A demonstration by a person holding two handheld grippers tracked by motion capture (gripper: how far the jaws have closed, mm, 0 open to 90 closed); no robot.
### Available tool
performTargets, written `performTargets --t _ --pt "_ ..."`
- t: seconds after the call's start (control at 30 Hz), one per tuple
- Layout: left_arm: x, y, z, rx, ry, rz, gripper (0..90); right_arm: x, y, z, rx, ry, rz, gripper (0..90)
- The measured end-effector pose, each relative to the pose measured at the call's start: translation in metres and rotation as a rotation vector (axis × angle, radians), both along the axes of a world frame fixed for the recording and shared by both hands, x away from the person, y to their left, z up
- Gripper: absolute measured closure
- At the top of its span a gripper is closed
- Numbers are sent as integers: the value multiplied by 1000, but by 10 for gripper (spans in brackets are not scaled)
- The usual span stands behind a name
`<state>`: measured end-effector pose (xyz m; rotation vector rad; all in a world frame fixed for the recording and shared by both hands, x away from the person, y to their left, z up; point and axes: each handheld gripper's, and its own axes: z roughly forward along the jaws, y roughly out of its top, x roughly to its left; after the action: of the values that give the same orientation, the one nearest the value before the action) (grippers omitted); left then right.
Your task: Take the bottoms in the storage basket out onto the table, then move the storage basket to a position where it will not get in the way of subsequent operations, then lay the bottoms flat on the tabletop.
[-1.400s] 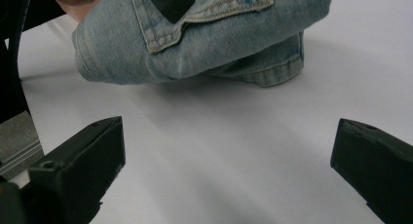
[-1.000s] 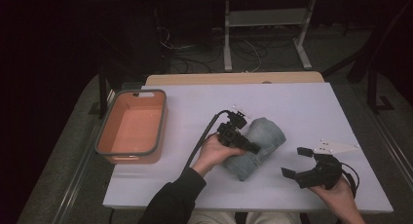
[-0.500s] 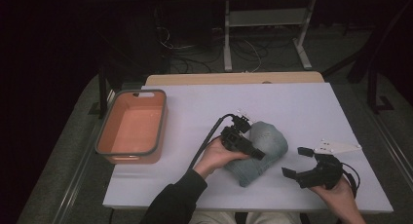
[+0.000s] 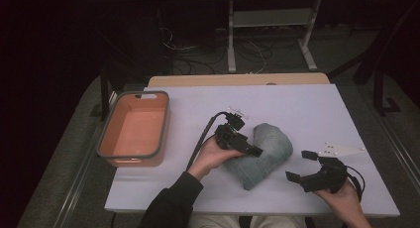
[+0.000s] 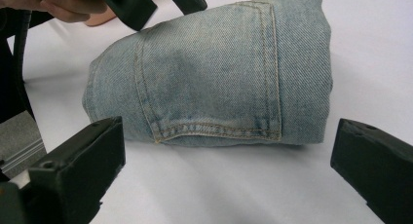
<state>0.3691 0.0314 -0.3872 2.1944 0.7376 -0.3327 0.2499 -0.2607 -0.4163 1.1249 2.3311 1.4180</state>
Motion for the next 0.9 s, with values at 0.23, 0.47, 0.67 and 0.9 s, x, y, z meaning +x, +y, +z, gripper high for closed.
performTargets --t 0.23,0.47,0.67,0.9 --pt "-4 20 1 18 -26 26 57 5 1 2 -8 8 13 0" --pt "-7 47 3 1 -58 93 20 19 1 16 -24 -14 18 0" --pt "-3 64 -3 -28 -55 144 0 36 0 31 -19 -29 12 0" --pt "0 72 -17 -28 -20 198 0 57 5 36 -5 -12 22 0"
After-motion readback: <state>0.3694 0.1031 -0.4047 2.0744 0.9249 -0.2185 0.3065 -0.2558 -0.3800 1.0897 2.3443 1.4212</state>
